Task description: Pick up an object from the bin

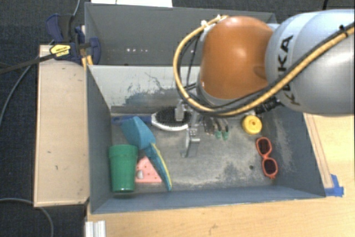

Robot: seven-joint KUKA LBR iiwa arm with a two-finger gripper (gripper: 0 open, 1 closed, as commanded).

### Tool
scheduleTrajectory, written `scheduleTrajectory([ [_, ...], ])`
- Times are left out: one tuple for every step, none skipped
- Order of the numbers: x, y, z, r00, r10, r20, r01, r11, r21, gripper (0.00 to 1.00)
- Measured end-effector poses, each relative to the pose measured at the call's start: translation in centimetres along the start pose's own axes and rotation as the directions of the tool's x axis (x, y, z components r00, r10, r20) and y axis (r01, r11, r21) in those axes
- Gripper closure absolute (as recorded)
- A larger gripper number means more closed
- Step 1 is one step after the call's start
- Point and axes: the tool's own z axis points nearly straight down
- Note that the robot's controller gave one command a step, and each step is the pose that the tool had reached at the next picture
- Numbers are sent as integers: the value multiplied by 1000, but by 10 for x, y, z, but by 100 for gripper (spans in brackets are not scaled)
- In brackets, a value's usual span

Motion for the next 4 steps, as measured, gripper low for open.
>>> scheduleTrajectory([
  [-1,-1,-5,1000,4,8,-4,1000,-1,0],
  [-17,-9,38,1000,-25,15,25,1000,-3,0],
  [-46,-12,98,1000,-18,14,18,1000,-2,0],
  [-50,-27,140,995,-98,23,98,995,-4,0],
])
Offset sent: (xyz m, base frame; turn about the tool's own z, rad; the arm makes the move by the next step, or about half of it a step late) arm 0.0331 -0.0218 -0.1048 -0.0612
